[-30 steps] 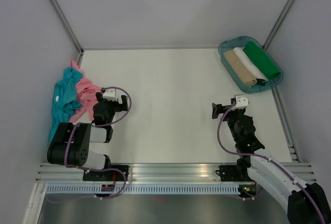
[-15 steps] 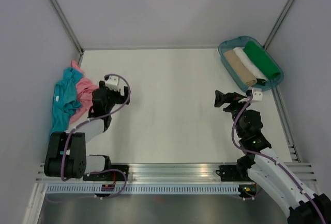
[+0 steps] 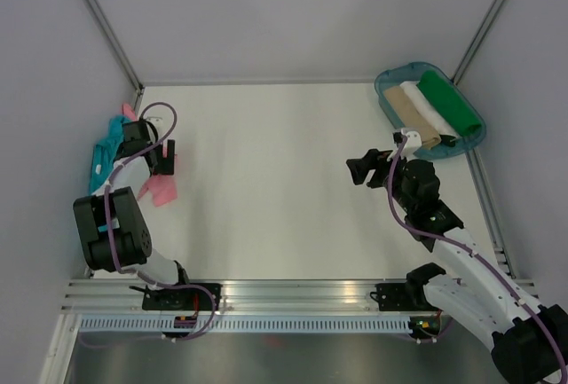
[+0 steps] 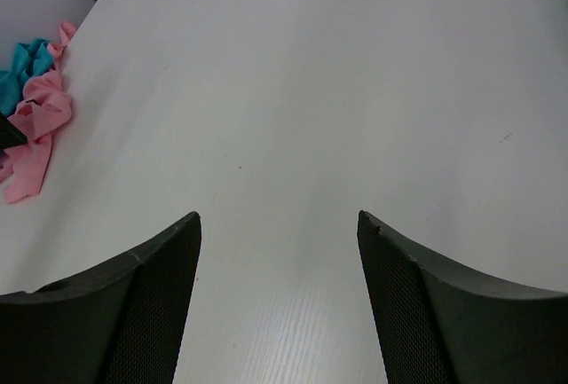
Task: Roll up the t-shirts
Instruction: Grab a tshirt with the left arm, then move the tshirt to the center of the board, then flatten the tshirt
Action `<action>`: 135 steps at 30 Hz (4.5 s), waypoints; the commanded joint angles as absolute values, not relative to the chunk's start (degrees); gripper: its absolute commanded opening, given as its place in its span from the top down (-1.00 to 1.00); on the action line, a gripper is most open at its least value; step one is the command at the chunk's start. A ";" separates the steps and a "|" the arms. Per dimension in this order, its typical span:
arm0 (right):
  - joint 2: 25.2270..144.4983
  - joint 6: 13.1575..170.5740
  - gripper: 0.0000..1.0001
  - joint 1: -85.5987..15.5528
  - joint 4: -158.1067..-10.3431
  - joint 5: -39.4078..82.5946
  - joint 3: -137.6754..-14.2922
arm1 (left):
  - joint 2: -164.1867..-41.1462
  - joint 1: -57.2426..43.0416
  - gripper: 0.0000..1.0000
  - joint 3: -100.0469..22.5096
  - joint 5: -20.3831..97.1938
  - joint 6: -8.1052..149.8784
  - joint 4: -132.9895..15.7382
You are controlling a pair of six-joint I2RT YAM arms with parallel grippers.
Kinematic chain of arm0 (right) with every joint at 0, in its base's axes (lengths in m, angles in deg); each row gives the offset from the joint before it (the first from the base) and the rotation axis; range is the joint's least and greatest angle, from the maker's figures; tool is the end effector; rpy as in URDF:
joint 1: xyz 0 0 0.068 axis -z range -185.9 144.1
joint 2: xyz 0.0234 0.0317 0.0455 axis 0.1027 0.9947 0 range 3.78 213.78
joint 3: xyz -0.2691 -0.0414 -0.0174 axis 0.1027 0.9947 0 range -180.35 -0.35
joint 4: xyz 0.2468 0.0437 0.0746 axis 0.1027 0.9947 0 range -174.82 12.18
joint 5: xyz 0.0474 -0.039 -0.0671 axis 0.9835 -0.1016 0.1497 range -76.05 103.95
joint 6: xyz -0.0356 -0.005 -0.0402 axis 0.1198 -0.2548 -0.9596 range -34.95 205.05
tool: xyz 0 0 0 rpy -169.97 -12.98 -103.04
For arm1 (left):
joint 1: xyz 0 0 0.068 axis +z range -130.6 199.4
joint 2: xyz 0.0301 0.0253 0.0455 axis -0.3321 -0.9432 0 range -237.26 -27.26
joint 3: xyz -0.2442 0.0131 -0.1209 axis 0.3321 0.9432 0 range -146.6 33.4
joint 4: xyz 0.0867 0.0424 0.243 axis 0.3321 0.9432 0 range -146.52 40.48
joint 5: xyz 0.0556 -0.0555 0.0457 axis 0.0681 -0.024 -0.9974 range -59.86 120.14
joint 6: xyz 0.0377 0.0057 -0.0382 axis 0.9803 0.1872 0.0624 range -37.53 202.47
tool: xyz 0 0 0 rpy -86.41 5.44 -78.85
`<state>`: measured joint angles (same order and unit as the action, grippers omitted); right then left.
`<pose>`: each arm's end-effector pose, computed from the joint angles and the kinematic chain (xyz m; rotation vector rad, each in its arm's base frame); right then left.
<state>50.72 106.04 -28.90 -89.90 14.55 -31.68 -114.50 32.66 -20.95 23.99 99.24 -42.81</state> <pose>0.1837 0.0783 0.2783 -0.0393 1.7887 0.5657 0.3113 0.0773 0.2150 0.0222 2.4111 0.3738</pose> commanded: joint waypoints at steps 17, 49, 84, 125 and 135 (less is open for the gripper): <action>48.17 104.91 -0.53 -29.19 -86.93 15.89 -33.13 | -119.65 34.60 0.95 -24.34 38.39 101.01 -37.28; 53.00 109.04 -0.48 -29.80 -85.61 24.06 -38.93 | -102.65 -3.43 0.90 -46.40 62.58 98.10 -13.54; 91.85 110.29 0.99 -42.02 -82.10 12.54 -53.06 | -109.28 36.97 -0.36 -4.40 19.24 109.71 -38.68; 78.30 114.58 0.99 -25.15 -74.98 15.44 -62.59 | -98.00 12.51 -0.78 -23.28 48.73 105.32 -22.33; 79.63 113.79 0.99 -22.60 -77.18 18.09 -62.49 | -119.94 -17.15 -0.87 -29.70 28.06 107.95 -33.30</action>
